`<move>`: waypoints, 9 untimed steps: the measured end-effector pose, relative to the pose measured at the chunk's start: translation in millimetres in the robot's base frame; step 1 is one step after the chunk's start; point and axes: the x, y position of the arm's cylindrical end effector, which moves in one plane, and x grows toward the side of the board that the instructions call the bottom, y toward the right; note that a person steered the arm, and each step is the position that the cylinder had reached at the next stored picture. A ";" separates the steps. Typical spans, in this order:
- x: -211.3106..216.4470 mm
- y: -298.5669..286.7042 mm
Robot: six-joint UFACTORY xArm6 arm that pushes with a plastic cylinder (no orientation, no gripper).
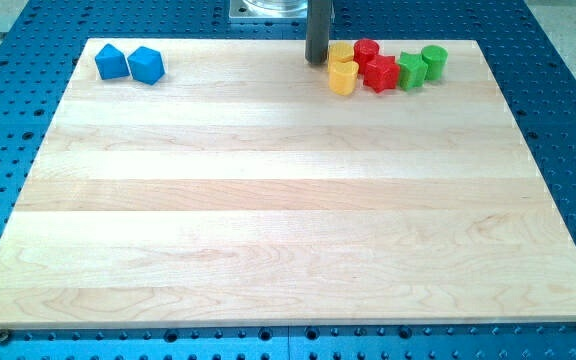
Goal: Move the blue blocks horizontal to the yellow blocks
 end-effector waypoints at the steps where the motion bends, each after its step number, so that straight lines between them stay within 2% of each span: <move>1: 27.0 34.0; 2: 26.8 29.7; 3: 26.6 -50.7; 4: 49.8 -176.1; 5: 105.5 -316.2; 6: 121.1 -357.0; 7: 64.0 -356.7; 9: 29.8 -332.7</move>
